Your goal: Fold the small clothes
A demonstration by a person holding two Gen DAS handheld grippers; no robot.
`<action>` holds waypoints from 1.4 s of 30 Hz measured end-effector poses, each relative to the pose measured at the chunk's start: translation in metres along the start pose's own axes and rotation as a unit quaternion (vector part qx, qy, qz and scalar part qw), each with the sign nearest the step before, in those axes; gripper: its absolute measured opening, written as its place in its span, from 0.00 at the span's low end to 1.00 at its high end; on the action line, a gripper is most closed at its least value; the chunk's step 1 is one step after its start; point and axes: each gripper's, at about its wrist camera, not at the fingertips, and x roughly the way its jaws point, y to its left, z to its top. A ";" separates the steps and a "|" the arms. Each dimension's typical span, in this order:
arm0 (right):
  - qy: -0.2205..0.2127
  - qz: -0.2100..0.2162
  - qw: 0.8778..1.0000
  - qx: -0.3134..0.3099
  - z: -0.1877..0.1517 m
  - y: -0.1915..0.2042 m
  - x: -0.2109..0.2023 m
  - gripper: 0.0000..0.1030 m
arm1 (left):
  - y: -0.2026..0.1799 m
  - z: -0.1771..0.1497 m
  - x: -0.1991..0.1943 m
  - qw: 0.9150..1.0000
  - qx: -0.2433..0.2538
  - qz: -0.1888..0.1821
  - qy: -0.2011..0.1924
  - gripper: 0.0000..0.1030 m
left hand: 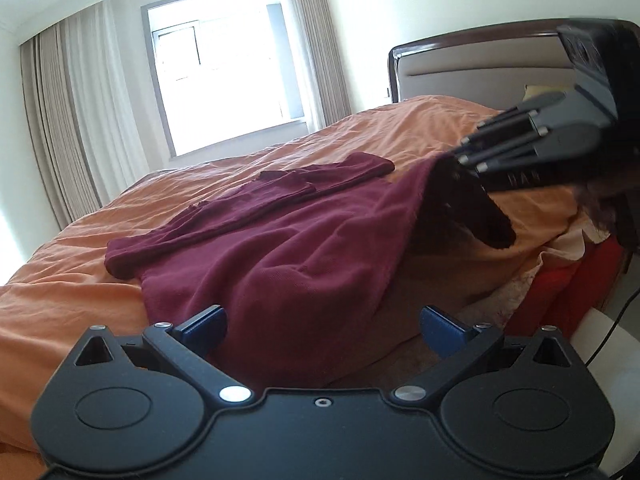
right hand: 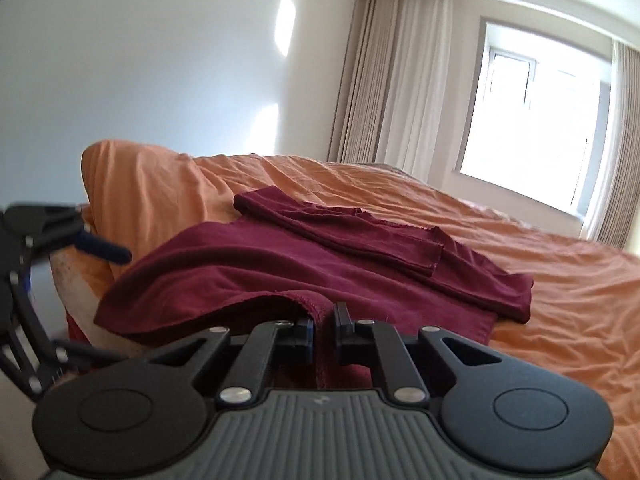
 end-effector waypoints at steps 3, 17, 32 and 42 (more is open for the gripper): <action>0.003 0.010 0.999 0.032 0.011 -0.014 0.009 0.10 | -0.007 -0.002 0.014 1.000 -0.016 0.001 0.006 0.99; 0.020 0.036 0.996 0.077 0.015 -0.025 -0.007 0.10 | -0.036 0.011 0.076 0.994 -0.010 0.108 -0.014 0.96; 0.039 0.002 0.999 0.003 -0.019 -0.001 -0.016 0.10 | -0.004 -0.017 0.031 0.979 0.073 0.192 -0.017 0.65; 0.060 -0.088 0.989 -0.106 -0.062 0.025 -0.012 0.26 | 0.001 -0.039 0.017 0.974 0.100 0.202 0.009 0.34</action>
